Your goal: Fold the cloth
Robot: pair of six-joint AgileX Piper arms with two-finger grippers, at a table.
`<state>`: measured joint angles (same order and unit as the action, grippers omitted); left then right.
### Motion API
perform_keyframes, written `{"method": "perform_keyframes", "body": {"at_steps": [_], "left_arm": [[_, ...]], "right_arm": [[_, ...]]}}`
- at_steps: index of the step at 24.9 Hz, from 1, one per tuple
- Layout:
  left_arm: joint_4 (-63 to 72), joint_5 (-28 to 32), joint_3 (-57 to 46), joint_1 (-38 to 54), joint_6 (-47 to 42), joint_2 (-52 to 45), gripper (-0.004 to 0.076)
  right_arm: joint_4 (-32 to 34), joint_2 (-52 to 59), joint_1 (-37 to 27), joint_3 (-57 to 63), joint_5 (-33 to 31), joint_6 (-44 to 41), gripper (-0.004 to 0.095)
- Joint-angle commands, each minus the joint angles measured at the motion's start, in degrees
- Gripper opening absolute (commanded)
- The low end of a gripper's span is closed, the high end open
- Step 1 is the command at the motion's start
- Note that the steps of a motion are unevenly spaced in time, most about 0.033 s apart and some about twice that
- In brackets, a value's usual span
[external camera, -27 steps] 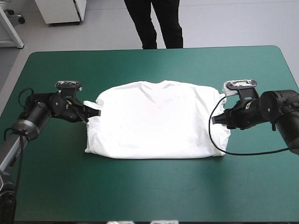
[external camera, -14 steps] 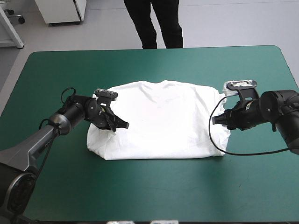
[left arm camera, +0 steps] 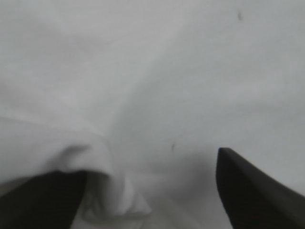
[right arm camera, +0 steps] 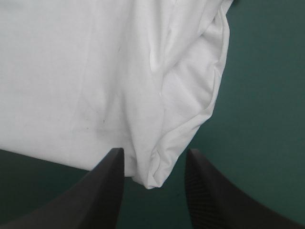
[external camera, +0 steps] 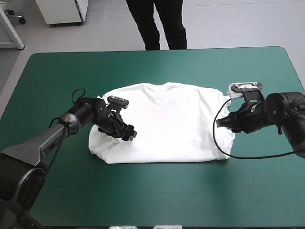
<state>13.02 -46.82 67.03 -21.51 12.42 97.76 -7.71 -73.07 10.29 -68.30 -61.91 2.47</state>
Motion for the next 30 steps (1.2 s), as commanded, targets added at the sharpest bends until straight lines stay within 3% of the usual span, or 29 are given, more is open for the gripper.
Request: {"method": "perform_keyframes", "body": {"at_steps": [1,6,11,20,23,27,30], "left_arm": [[0.27,-2.3,5.16,-0.11,-0.37,-4.27,0.0641],[-0.52,-3.62,9.96,-0.11,-1.79,-8.36,0.0615],[-9.68,-5.4,11.76,0.77,-10.09,-14.27,0.0608],[-14.44,-23.47,11.66,6.38,-14.17,-18.85,0.0598],[-14.71,-23.56,11.39,6.14,-18.27,-18.85,0.0598],[-14.67,-23.06,3.65,6.14,-19.99,-20.27,0.0598],[-11.99,-15.67,-5.44,6.14,-21.83,-21.63,0.0598]], "right_arm": [[0.25,1.68,0.08,-1.76,1.82,0.13,0.0387],[0.34,1.68,0.08,-1.76,1.47,0.13,0.0395],[0.34,1.68,0.08,-1.76,1.24,-0.34,0.0457],[-0.29,1.68,0.08,-1.76,1.24,-2.47,0.046],[-0.29,1.68,0.08,-1.76,1.19,-2.92,0.0459],[-0.29,1.68,0.08,-1.76,0.18,-2.9,0.0459],[-0.29,1.68,0.08,-1.76,0.18,-2.9,0.0459]]}}
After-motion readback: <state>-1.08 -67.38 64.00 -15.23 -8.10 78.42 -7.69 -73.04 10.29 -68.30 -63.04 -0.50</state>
